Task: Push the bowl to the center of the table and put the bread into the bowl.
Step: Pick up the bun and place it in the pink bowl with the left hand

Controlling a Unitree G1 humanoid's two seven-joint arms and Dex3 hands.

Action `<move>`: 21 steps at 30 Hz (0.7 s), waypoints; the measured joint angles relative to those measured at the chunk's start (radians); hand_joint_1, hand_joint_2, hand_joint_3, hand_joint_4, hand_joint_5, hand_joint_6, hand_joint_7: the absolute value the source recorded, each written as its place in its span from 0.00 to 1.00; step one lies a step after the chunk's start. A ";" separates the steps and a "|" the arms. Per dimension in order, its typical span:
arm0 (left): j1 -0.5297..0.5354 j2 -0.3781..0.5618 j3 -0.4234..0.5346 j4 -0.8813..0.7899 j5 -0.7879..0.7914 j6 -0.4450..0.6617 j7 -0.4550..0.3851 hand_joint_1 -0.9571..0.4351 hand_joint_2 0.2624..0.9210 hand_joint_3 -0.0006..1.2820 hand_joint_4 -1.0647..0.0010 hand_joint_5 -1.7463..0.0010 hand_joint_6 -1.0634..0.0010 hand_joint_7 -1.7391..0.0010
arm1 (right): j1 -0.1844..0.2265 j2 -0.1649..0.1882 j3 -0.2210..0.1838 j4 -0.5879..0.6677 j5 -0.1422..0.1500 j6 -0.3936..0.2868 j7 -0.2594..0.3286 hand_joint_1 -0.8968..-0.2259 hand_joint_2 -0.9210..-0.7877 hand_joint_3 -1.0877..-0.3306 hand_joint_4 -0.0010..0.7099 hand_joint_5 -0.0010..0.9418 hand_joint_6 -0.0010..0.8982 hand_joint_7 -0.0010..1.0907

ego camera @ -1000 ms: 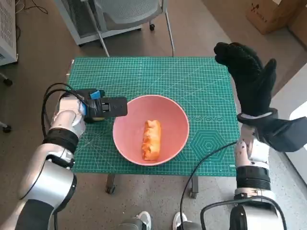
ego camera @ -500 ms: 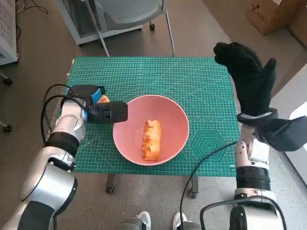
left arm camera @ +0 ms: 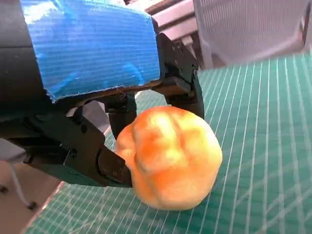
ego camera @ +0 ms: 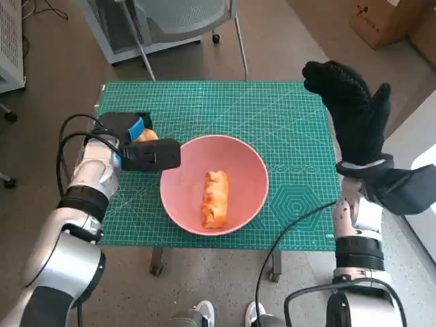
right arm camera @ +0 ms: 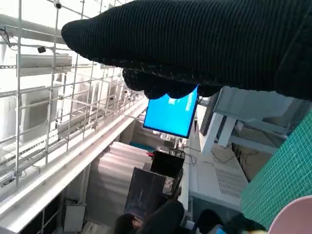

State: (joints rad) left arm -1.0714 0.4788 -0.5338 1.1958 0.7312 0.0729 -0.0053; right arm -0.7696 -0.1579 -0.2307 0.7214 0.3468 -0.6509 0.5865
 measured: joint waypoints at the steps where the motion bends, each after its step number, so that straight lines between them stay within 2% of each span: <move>1: 0.002 0.010 0.008 -0.031 -0.005 0.002 -0.004 0.69 1.00 0.07 0.41 0.26 0.40 0.37 | 0.000 0.000 0.000 0.000 0.000 0.000 0.002 0.52 0.00 0.73 0.36 0.00 0.39 0.00; 11: 0.069 0.100 0.121 -0.432 -0.035 0.066 -0.075 0.69 0.99 0.03 0.30 0.36 0.37 0.36 | -0.003 0.001 -0.001 0.000 0.001 -0.004 0.005 0.52 0.00 0.73 0.36 0.00 0.39 0.00; 21: 0.214 0.117 0.231 -0.816 -0.039 0.122 -0.116 0.69 0.97 0.00 0.25 0.45 0.30 0.35 | -0.007 0.001 -0.002 0.000 0.001 -0.005 0.005 0.52 0.00 0.72 0.36 0.00 0.39 0.00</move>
State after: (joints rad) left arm -0.8571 0.5960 -0.3028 0.3800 0.6923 0.1948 -0.1208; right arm -0.7767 -0.1571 -0.2325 0.7216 0.3482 -0.6555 0.5915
